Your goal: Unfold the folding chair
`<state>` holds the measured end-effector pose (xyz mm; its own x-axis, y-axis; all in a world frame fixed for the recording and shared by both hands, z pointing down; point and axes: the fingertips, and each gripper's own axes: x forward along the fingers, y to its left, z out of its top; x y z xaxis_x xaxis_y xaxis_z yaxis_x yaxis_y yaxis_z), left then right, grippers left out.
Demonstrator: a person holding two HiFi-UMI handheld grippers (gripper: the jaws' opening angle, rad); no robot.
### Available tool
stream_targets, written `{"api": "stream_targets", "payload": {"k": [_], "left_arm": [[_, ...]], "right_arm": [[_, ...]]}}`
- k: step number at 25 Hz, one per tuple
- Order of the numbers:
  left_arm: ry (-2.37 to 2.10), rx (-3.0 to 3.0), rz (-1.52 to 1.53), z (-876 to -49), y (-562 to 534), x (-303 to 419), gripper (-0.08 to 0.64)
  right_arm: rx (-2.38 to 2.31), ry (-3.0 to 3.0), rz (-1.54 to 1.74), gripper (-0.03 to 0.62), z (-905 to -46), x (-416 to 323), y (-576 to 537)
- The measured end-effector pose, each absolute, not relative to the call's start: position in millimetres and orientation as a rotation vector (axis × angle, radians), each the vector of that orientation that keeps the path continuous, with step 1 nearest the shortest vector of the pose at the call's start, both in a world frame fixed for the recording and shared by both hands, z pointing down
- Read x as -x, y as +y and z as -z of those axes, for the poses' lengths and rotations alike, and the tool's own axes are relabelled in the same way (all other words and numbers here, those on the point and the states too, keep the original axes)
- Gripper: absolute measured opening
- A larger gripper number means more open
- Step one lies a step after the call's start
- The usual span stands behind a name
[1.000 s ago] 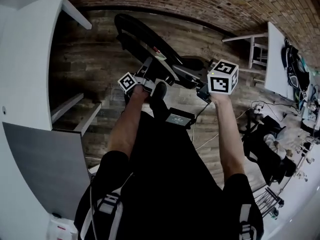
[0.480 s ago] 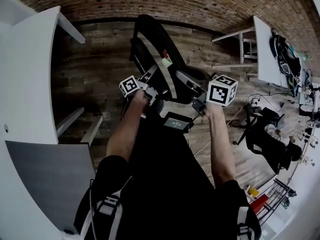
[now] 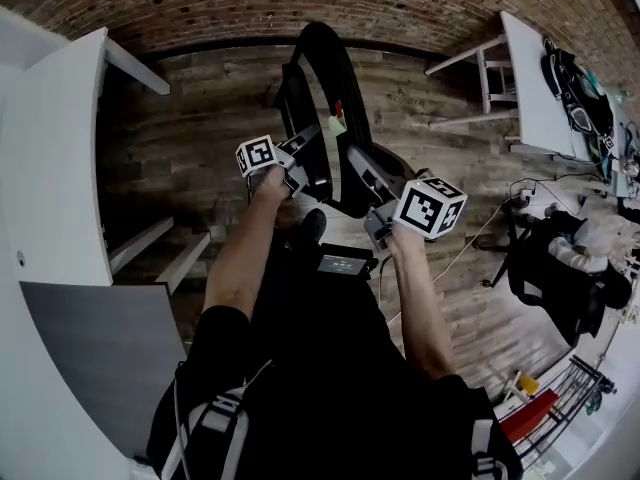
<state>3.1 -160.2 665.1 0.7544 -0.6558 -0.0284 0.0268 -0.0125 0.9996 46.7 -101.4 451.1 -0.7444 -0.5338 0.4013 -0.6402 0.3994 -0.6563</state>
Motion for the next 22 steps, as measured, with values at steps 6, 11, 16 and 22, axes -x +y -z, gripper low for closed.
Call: {"api": "stream_targets", "payload": {"k": [6,11,16,22], "left_arm": [[-0.538,-1.529,0.428,-683,-153,-23,0.14],[-0.548,-1.505,0.4,-693,-148,-37,0.141],[-0.53,-1.503,0.358,-696,-137,-34,0.141],[-0.484,-1.52,0.325,-695,-136,-28,0.141]], "right_arm": [[-1.188,-2.507,-1.321,0.115,-469,-61,-86],[-1.241,-2.5,-1.369,0.115,-474,-75,-84],[-1.307,-2.474,-1.384,0.115,-475,-71,-73],[-1.397,-2.437,-1.424,0.115,-476,-63,-69]]}}
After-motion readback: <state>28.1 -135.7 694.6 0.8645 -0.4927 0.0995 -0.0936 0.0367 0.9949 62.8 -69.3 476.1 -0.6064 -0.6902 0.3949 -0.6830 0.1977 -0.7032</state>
